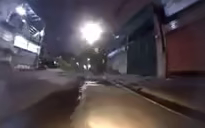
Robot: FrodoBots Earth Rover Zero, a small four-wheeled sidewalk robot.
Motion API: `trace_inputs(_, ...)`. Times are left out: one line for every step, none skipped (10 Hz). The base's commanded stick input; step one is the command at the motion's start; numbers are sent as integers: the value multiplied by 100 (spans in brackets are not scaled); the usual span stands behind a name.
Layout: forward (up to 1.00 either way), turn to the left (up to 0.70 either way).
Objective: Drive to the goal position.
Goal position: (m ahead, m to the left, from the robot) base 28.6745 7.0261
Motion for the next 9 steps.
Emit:
trace_inputs(70,0)
trace_inputs(70,0)
trace_inputs(70,0)
trace_inputs(70,0)
trace_inputs(70,0)
trace_inputs(70,0)
trace_inputs(70,0)
trace_inputs(70,0)
trace_inputs(70,0)
